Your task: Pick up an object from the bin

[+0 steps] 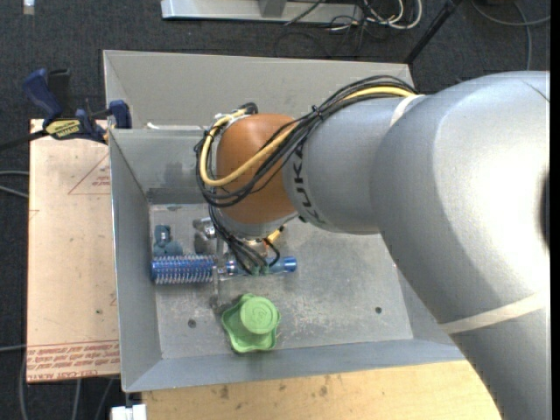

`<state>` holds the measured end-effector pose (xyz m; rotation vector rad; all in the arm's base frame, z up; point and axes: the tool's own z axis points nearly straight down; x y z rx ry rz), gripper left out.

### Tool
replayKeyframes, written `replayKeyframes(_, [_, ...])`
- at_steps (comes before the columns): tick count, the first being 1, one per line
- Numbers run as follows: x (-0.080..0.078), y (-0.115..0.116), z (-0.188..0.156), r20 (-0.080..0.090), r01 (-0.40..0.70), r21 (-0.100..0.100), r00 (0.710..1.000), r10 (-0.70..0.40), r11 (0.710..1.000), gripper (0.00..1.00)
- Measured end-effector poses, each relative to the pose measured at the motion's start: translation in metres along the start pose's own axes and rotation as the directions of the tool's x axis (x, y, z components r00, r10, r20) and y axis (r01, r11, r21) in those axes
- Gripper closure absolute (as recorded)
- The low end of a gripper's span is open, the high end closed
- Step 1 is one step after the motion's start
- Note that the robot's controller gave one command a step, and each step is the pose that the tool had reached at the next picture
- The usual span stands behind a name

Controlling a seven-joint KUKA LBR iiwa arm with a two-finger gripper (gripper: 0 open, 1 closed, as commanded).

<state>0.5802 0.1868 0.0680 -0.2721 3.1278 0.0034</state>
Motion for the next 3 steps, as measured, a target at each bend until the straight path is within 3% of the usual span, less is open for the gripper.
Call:
replayKeyframes(1, [0.001,0.000,-0.001,-0.002,-0.001,0.000,1.000,0.001,1.000,1.00])
replayKeyframes(2, [0.030,0.010,-0.116,0.006,0.132,0.000,0.991,-0.132,0.991,1.00])
replayKeyframes(3, [0.062,0.024,-0.175,0.004,0.143,0.000,0.990,-0.143,0.990,1.00])
